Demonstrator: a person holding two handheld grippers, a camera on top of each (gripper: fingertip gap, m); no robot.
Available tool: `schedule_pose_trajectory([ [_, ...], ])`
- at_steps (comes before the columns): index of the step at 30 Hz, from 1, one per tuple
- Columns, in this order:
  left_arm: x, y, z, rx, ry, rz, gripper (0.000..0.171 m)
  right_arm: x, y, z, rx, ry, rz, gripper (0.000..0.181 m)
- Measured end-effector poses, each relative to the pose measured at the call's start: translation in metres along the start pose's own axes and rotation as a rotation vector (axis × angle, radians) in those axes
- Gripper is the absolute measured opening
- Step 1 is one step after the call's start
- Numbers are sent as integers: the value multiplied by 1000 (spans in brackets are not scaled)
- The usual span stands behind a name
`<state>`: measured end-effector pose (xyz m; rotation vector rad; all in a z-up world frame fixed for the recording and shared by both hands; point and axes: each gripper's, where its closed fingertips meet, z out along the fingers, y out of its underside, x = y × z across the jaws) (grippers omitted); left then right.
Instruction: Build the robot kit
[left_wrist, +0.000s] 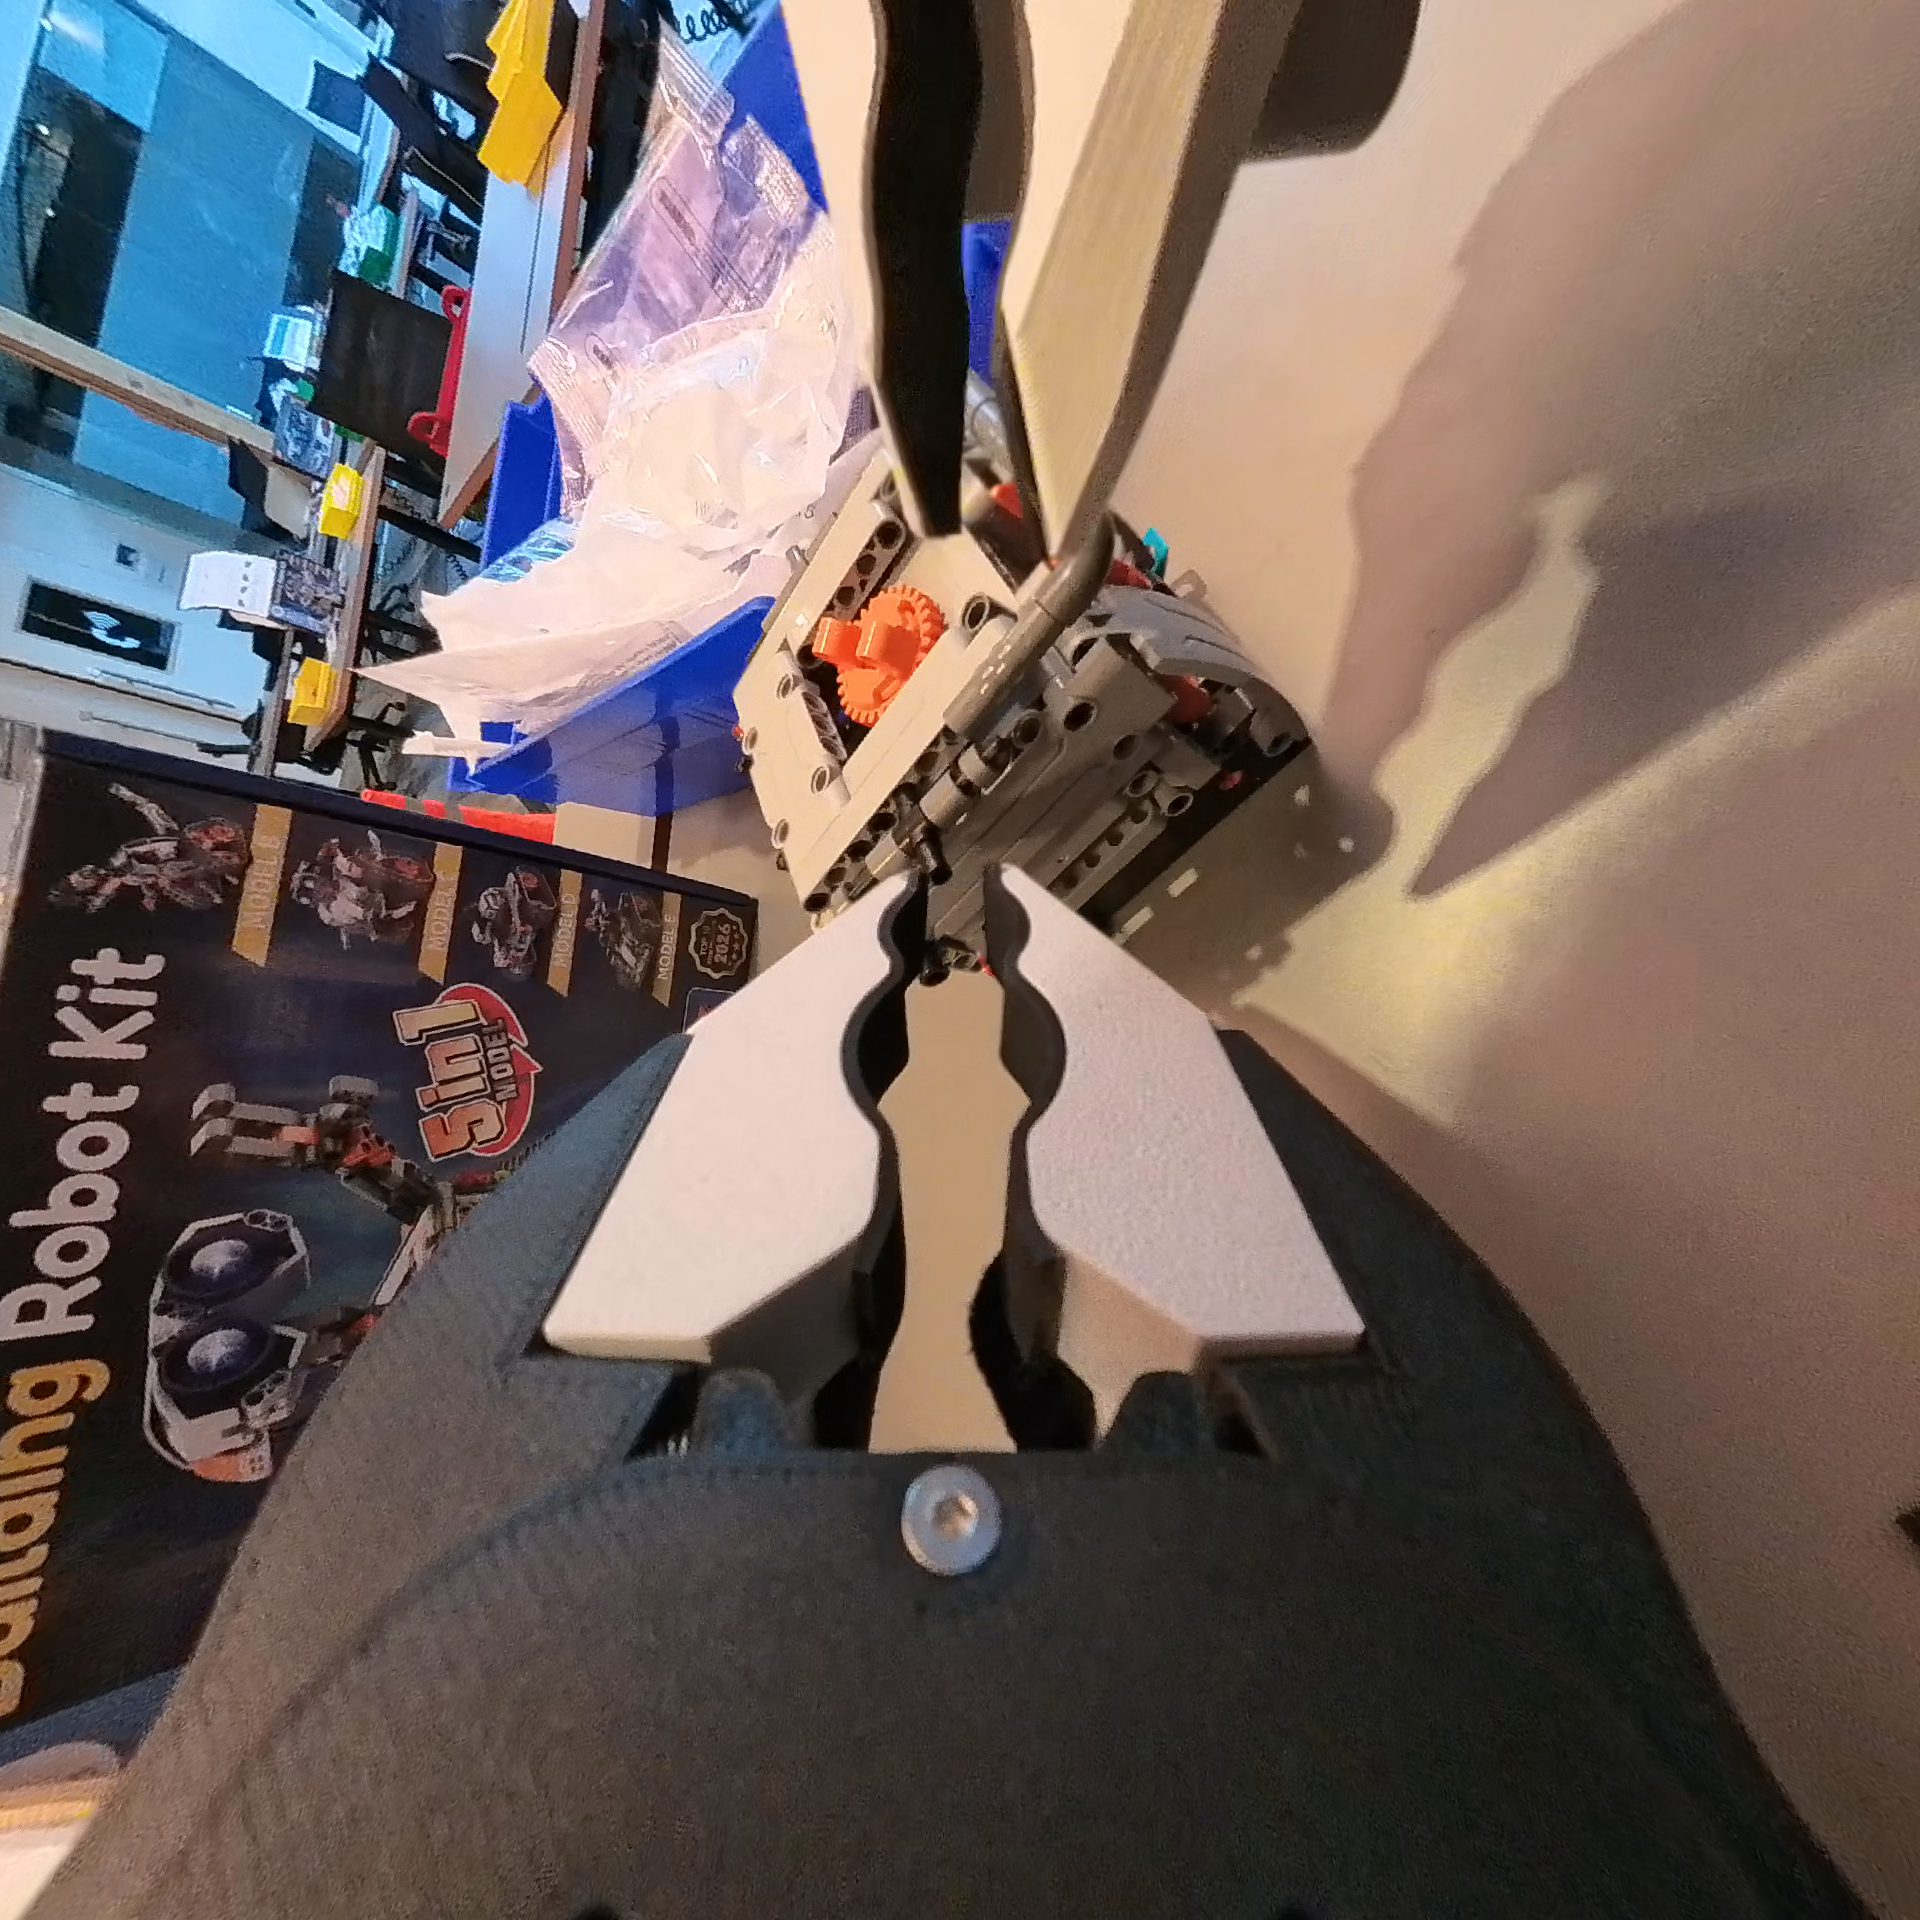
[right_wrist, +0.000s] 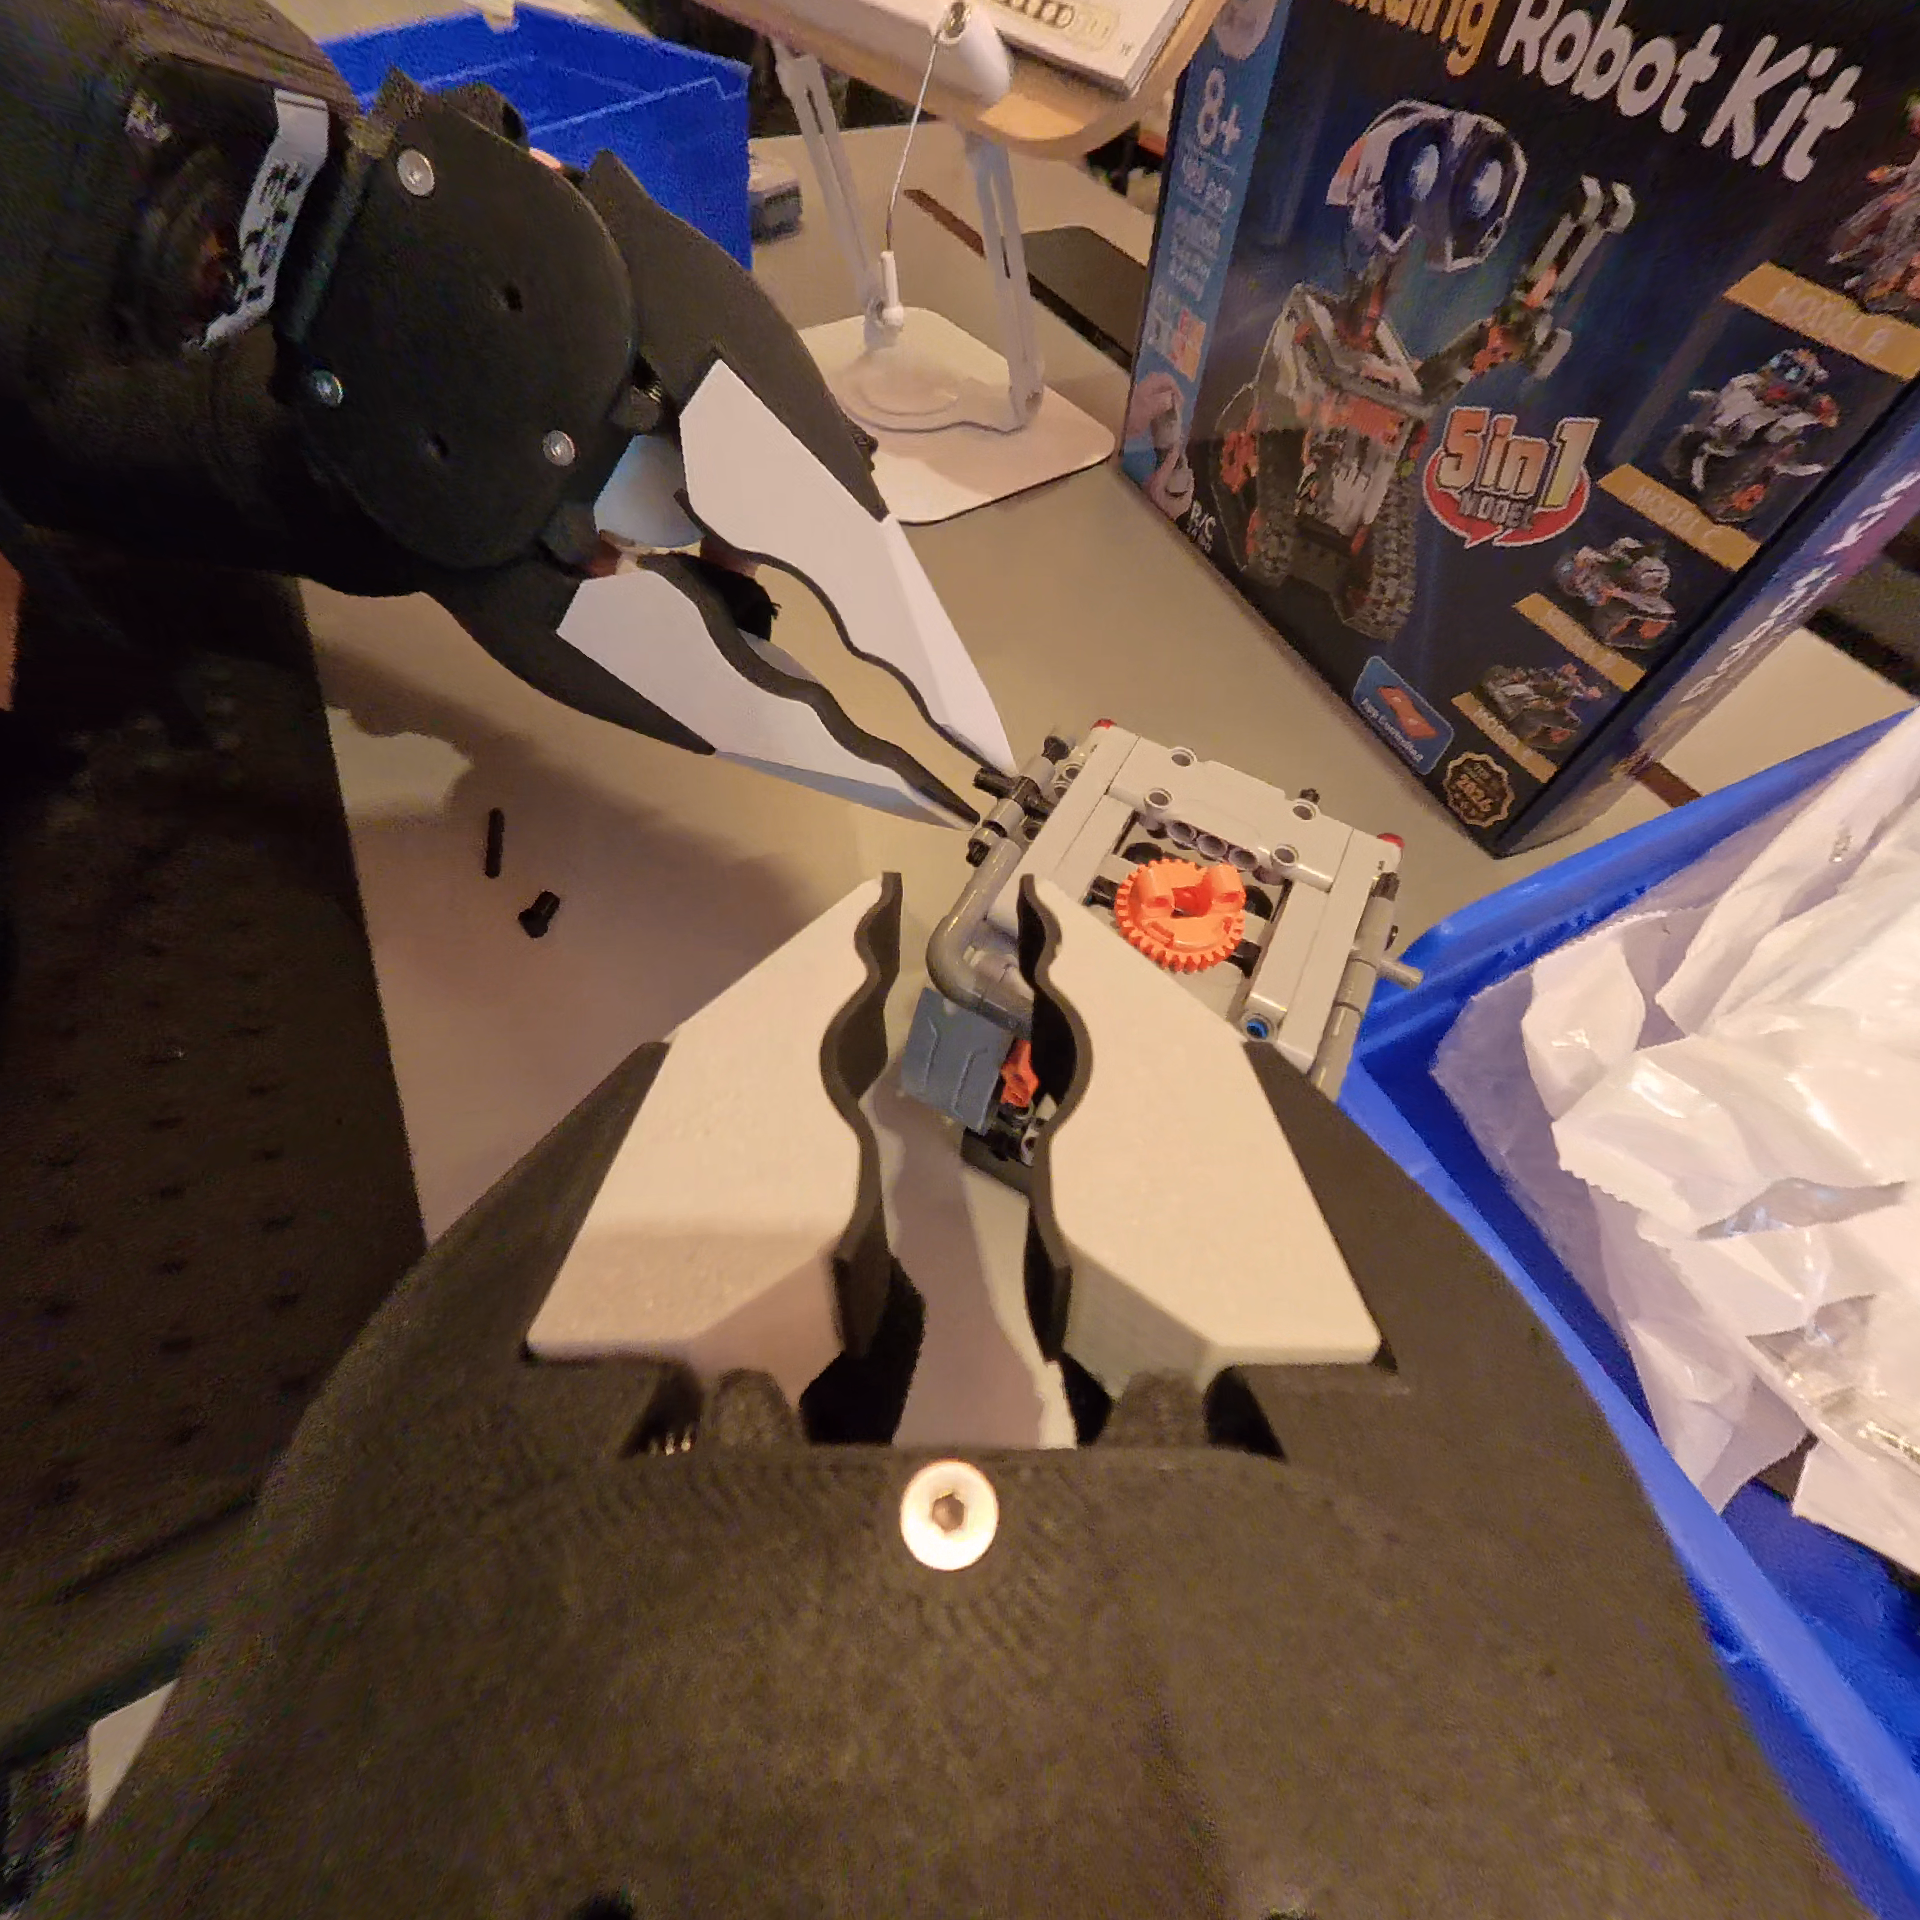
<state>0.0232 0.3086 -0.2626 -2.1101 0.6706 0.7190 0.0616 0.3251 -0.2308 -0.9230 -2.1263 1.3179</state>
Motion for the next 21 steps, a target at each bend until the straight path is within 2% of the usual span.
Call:
schedule_pose_trajectory([
  [7, -5, -7, 0, 26, -17, -77, 5, 24, 9, 23, -124, 11, 124, 13],
  [21, -8, -4, 3, 27, -13, -130, 2, 31, 9, 28, -172, -43, 234, 0],
])
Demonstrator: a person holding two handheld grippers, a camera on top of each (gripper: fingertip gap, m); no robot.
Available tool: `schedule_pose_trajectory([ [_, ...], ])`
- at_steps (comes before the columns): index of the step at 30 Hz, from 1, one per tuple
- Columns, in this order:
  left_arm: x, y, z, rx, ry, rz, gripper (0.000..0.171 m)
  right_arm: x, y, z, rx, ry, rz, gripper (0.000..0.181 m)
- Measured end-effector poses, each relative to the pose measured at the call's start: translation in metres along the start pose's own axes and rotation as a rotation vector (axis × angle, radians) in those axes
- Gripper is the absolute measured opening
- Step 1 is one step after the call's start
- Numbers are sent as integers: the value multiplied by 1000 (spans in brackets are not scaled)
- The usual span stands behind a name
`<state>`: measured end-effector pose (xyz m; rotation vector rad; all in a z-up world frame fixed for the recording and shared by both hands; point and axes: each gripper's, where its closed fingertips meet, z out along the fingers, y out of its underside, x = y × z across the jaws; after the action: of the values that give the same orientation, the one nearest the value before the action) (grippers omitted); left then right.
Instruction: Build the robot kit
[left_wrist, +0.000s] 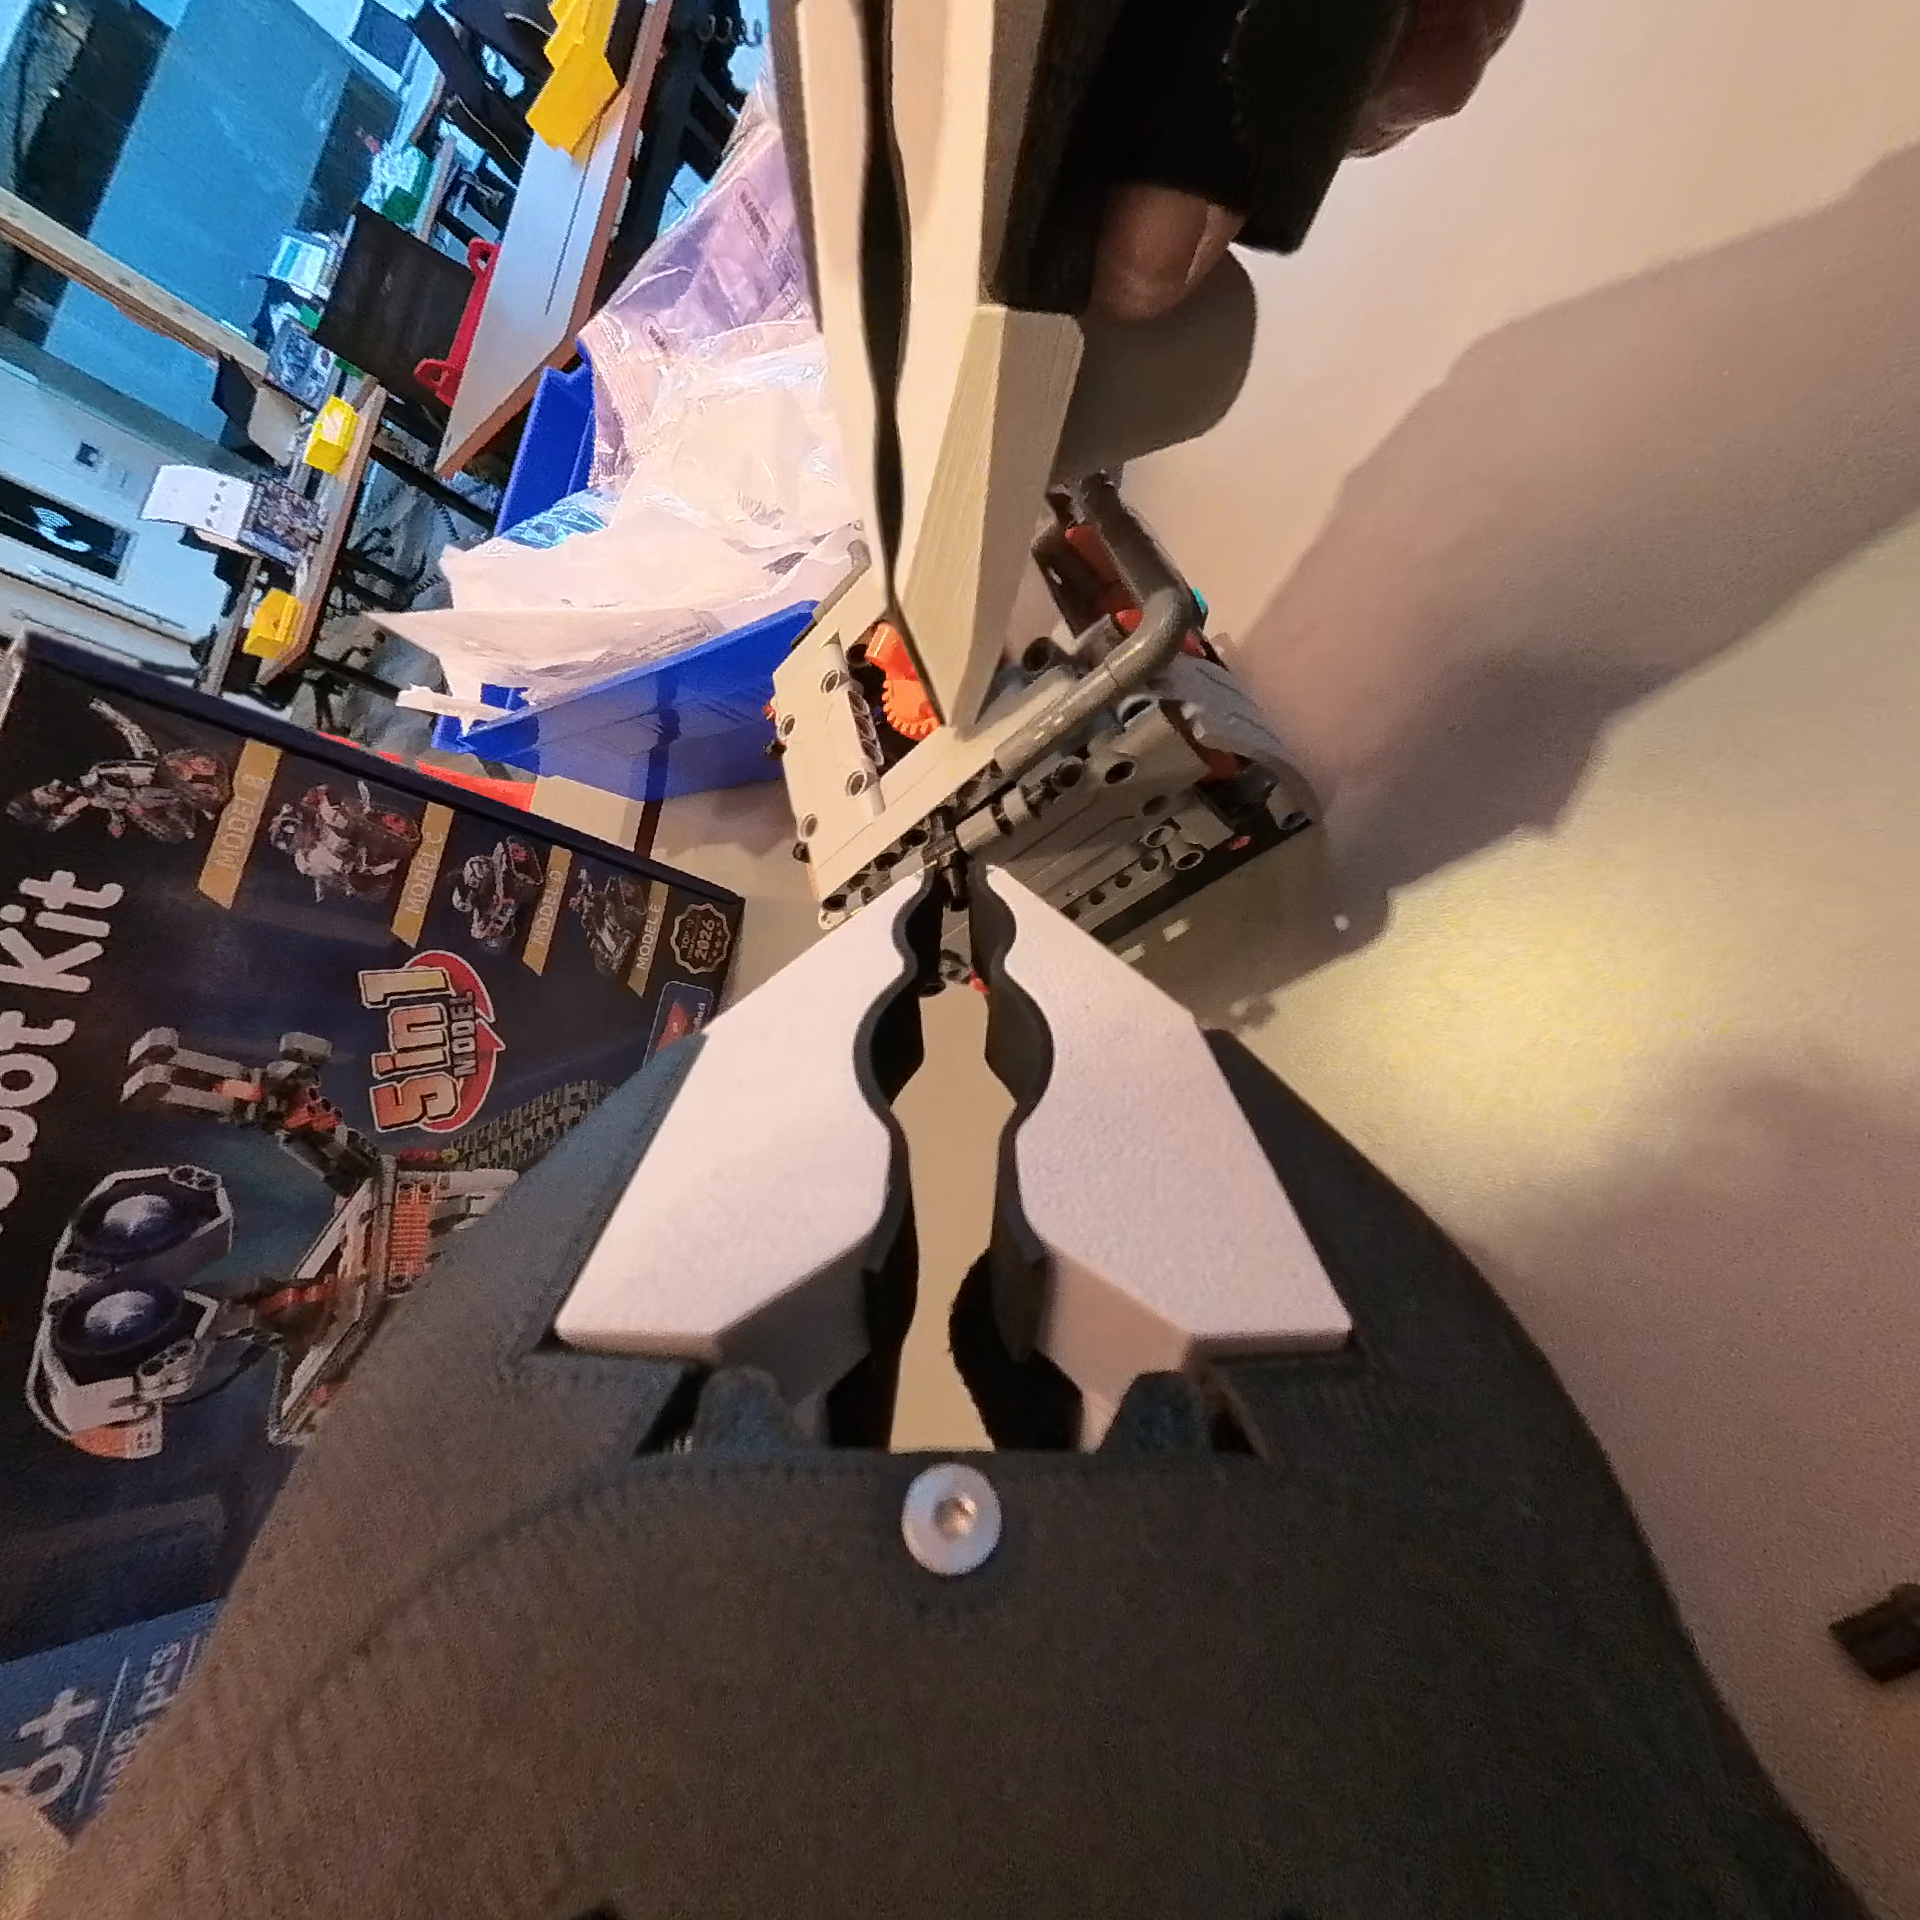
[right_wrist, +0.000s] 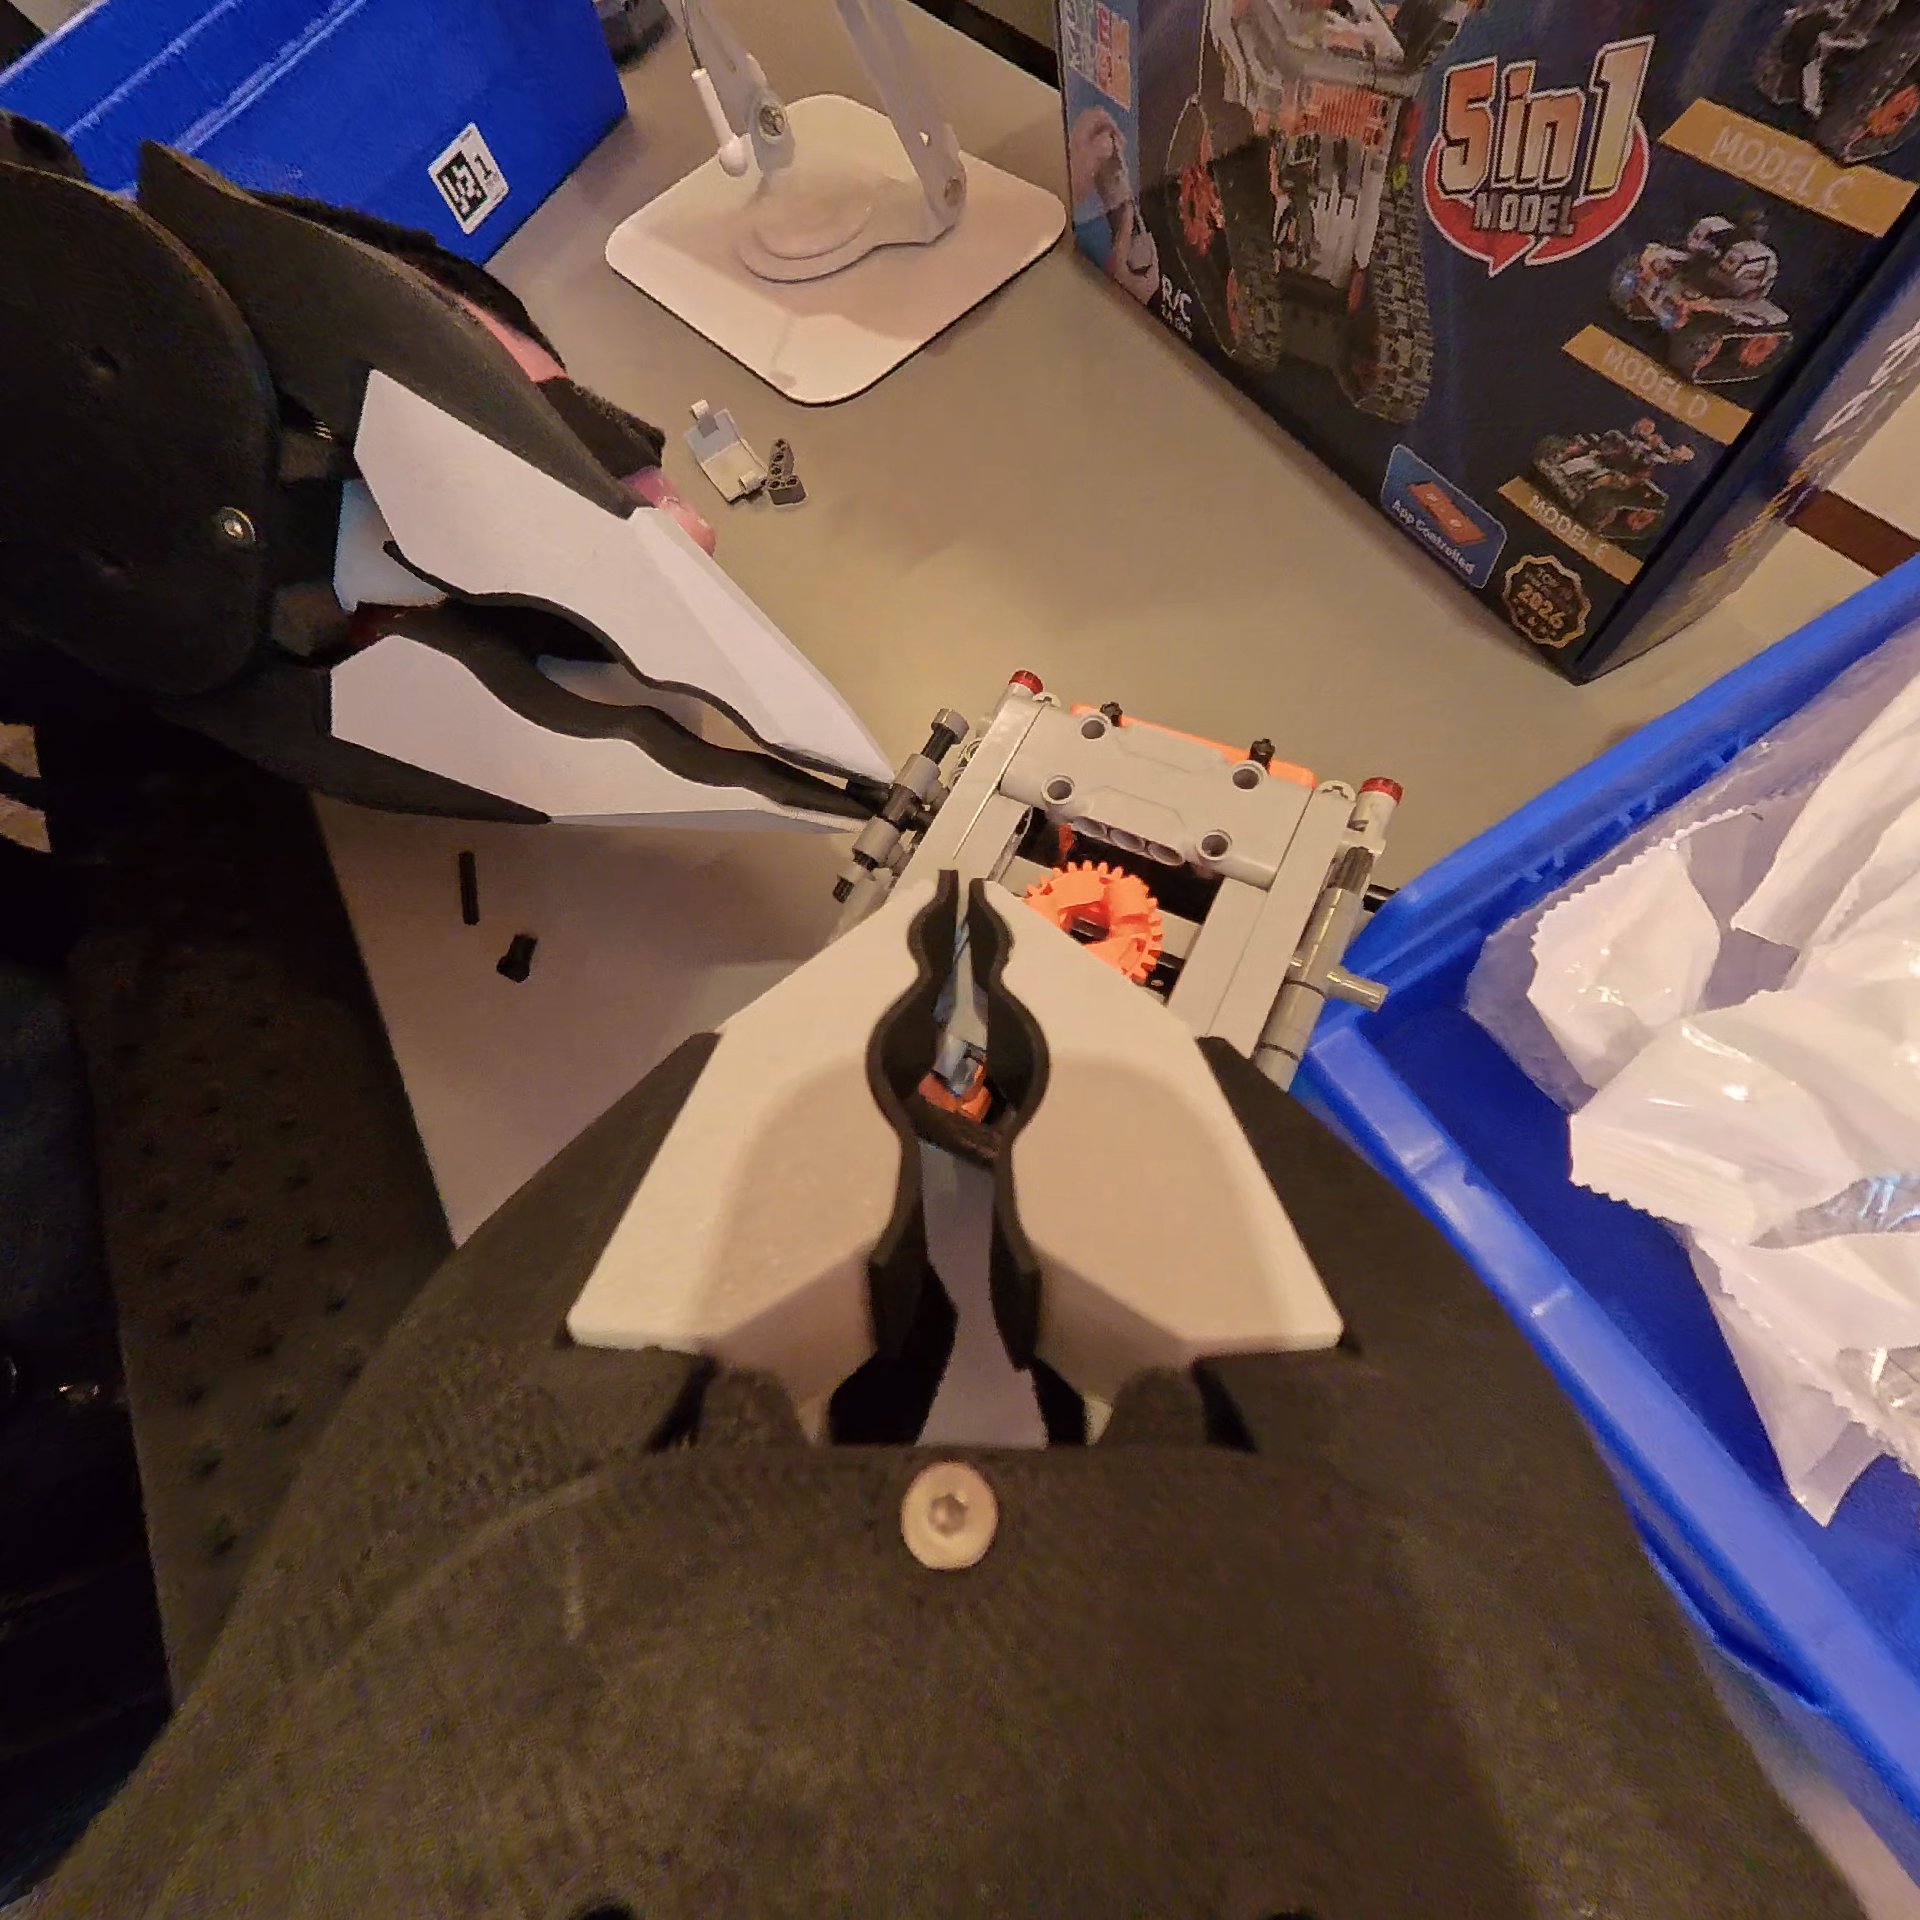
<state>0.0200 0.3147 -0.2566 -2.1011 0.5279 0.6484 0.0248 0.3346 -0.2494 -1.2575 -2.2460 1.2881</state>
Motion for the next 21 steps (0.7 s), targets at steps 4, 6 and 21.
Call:
schedule_pose_trajectory([
  [4, 1, -1, 0, 7, 17, -41, 1, 1, 1, 1, -7, -4, 5, 0],
  [6, 0, -2, 1, 16, 15, -58, 1, 3, 1, 1, -1, -7, 20, 0],
  [21, 0, -4, 4, 180, 26, -380, 1, 7, 1, -1, 51, -49, 96, 0],
])
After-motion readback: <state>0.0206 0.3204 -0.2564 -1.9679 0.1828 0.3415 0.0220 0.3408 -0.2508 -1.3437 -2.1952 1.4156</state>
